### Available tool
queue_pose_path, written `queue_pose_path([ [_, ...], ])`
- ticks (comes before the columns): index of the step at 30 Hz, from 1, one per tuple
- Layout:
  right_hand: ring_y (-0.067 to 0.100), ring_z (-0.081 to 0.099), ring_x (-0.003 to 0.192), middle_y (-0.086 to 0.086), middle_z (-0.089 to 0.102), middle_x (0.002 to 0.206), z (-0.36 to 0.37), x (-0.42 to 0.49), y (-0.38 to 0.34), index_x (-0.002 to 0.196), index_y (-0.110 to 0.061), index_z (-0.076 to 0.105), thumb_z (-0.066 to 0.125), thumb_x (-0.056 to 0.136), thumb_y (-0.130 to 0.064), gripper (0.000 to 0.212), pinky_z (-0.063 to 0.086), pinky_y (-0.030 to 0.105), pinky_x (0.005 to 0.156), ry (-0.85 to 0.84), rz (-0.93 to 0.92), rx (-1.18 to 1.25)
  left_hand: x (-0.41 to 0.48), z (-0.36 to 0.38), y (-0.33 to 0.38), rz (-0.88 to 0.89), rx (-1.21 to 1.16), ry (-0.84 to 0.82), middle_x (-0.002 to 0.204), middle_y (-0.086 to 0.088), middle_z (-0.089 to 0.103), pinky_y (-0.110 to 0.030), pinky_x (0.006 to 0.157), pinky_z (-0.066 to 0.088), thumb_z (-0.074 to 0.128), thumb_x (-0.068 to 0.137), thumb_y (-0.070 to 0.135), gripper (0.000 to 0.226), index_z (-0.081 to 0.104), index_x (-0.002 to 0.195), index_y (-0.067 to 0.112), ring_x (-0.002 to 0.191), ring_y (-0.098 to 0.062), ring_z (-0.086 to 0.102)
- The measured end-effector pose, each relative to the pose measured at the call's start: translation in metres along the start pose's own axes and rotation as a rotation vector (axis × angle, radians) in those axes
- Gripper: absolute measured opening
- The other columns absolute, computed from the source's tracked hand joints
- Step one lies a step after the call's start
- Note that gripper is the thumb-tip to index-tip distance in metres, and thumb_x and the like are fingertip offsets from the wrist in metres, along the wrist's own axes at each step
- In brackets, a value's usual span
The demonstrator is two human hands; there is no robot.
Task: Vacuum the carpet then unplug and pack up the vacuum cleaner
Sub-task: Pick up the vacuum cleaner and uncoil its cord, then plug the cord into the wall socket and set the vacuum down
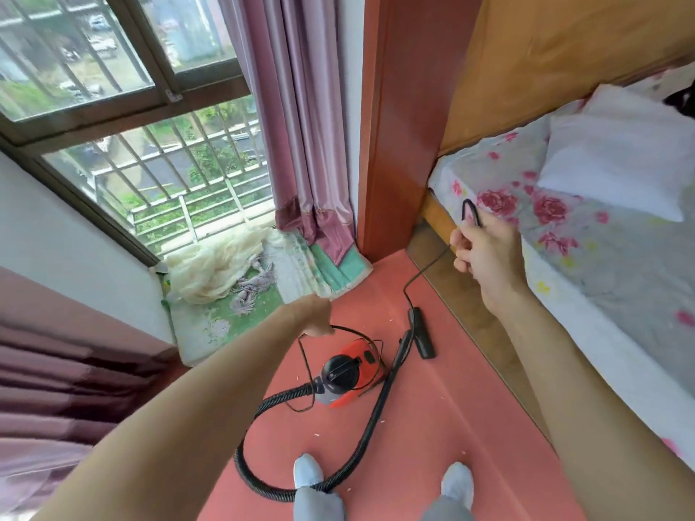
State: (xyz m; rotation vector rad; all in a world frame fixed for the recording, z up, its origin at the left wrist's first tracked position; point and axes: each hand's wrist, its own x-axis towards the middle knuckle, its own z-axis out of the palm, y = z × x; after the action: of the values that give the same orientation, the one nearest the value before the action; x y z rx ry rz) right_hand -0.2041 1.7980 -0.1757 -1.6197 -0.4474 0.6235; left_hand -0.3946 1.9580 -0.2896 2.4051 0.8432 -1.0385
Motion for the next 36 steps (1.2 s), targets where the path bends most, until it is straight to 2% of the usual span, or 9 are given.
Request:
queue_pose_path([
  [2,0.01,0.032,0.045,0.002,0.053,0.062,-0.024,0.007,-0.009,0.084,-0.016,0.063,0.047,0.099,-0.008,0.023,0.027,0.023,0.039,-0.12,-0.002,-0.034,0.007,-0.006,0.025,-0.038,-0.015,0.057,0.139,-0.016,0.057,-0.042,0.105,0.047,0.064,0.095,0.036,0.059,0.048,0.142,0.004,0.126,-0.031,0.055],
  [6,0.008,0.034,0.042,0.003,0.05,0.058,-0.084,0.022,-0.031,0.091,-0.012,0.074,0.054,0.097,-0.01,0.02,0.024,0.02,0.038,-0.389,-0.034,-0.243,0.008,-0.049,0.104,0.178,-0.513,0.435,0.152,-0.012,0.041,-0.038,0.114,0.035,0.079,0.083,0.029,0.092,0.024,0.156,0.018,0.138,-0.027,0.041],
  [9,0.007,0.035,0.041,0.001,0.052,0.056,-0.132,0.036,-0.05,0.096,-0.015,0.075,0.056,0.096,-0.009,0.02,0.025,0.018,0.037,-0.505,-0.041,-0.31,0.008,-0.082,0.174,0.384,-0.695,0.558,0.138,0.0,0.058,-0.03,0.106,0.042,0.077,0.086,0.028,0.062,0.051,0.142,0.024,0.125,-0.015,0.054],
  [12,0.007,0.036,0.04,0.002,0.058,0.057,-0.175,0.054,-0.068,0.09,-0.013,0.074,0.056,0.094,-0.007,0.019,0.027,0.021,0.04,-0.499,-0.051,-0.276,0.007,-0.1,0.224,0.408,-0.735,0.538,0.107,0.001,0.074,-0.037,0.097,0.053,0.063,0.098,0.031,0.02,0.074,0.103,0.016,0.101,-0.015,0.068],
  [17,0.013,0.055,0.06,0.011,0.07,0.081,-0.212,0.095,-0.069,0.099,-0.004,0.071,0.052,0.095,-0.012,0.02,0.041,0.021,0.049,-0.49,0.086,0.296,0.004,-0.124,0.263,0.354,-0.974,0.491,0.075,-0.013,0.066,-0.024,0.063,0.052,0.049,0.104,0.038,0.047,0.066,0.079,0.002,0.066,-0.025,0.067],
  [22,0.019,0.063,0.1,0.009,0.067,0.111,-0.212,0.131,-0.045,0.11,-0.007,0.063,0.057,0.097,-0.025,0.023,0.05,0.026,0.075,-0.511,0.232,0.916,0.016,-0.16,0.267,0.427,-1.192,0.434,0.06,-0.002,0.032,-0.033,0.056,0.048,0.044,0.107,0.034,0.044,0.055,0.077,0.004,0.047,-0.019,0.042],
  [28,0.007,0.055,0.073,-0.002,0.064,0.082,-0.179,0.175,-0.036,0.111,-0.009,0.064,0.05,0.102,-0.03,0.026,0.04,0.018,0.062,-0.133,0.332,1.146,0.055,-0.193,0.252,0.473,-1.152,0.372,0.052,0.007,0.033,-0.024,0.048,0.028,0.052,0.102,0.04,0.045,0.063,0.074,0.007,0.046,-0.01,0.03],
  [32,0.008,0.044,0.065,-0.004,0.05,0.072,-0.162,0.206,-0.045,0.105,-0.014,0.065,0.047,0.101,-0.039,0.031,0.035,0.019,0.062,-0.073,0.334,1.13,0.076,-0.223,0.235,0.426,-0.977,0.612,0.043,0.012,0.042,-0.022,0.046,0.027,0.061,0.097,0.043,0.044,0.067,0.062,0.017,0.043,-0.006,0.035],
  [36,0.014,0.057,0.085,0.004,0.061,0.093,-0.152,0.236,-0.051,0.116,-0.015,0.06,0.048,0.1,-0.044,0.035,0.05,0.025,0.073,-0.106,0.37,1.185,0.091,-0.271,0.211,0.421,-0.736,0.867,0.043,0.02,0.054,-0.01,0.041,0.03,0.067,0.092,0.033,0.036,0.064,0.057,0.025,0.038,0.002,0.045],
])
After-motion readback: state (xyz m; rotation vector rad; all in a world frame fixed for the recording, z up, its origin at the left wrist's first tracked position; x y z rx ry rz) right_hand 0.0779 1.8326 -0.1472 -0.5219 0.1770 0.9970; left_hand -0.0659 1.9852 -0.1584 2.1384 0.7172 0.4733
